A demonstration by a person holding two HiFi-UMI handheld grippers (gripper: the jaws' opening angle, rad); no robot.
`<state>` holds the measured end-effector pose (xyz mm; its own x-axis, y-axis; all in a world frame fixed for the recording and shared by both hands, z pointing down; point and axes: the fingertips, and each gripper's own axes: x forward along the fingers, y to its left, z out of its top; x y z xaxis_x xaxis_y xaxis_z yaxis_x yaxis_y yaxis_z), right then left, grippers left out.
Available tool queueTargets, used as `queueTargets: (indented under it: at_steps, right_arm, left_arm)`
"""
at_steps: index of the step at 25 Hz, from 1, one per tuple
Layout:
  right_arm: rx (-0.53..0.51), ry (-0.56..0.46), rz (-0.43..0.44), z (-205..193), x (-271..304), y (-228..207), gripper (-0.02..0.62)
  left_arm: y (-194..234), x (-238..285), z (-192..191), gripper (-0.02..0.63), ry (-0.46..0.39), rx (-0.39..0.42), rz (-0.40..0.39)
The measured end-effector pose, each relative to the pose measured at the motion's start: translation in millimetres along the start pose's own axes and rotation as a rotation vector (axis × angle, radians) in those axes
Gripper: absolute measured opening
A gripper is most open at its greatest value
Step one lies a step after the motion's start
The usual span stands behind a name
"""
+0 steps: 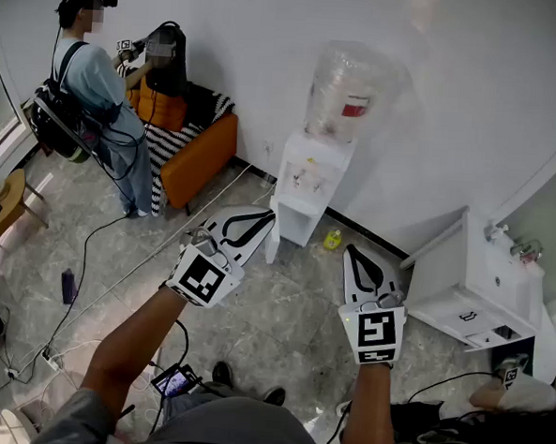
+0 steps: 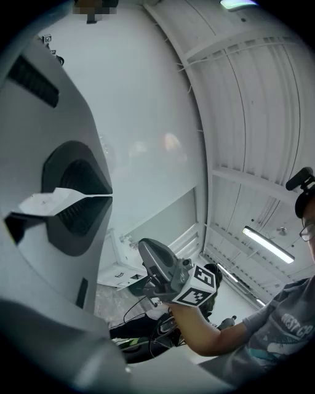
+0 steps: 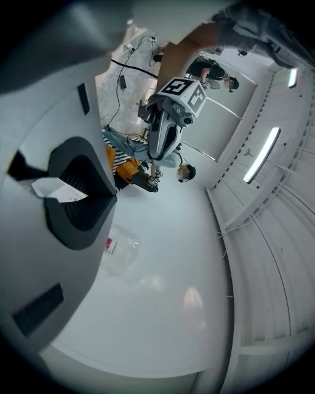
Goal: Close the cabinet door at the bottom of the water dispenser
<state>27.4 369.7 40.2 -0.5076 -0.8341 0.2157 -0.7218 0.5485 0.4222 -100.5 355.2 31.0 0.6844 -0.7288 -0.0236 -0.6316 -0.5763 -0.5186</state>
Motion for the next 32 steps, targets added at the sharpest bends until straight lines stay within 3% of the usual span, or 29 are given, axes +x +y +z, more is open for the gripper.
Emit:
queueTargets:
  at_steps: [19,32]
  right_arm:
    - [0.065,-0.004,-0.011,0.5,21.8,8.5,0.031]
    - [0.045,0.031,-0.038,3.9,45.1,22.6,0.031]
  left_arm:
    - [18.3,-4.4,-21.5,0.026,-0.012,-0.025,-0.015]
    - [37.7,-14.9,-50.3,0.026,-0.031,-0.061,-0.02]
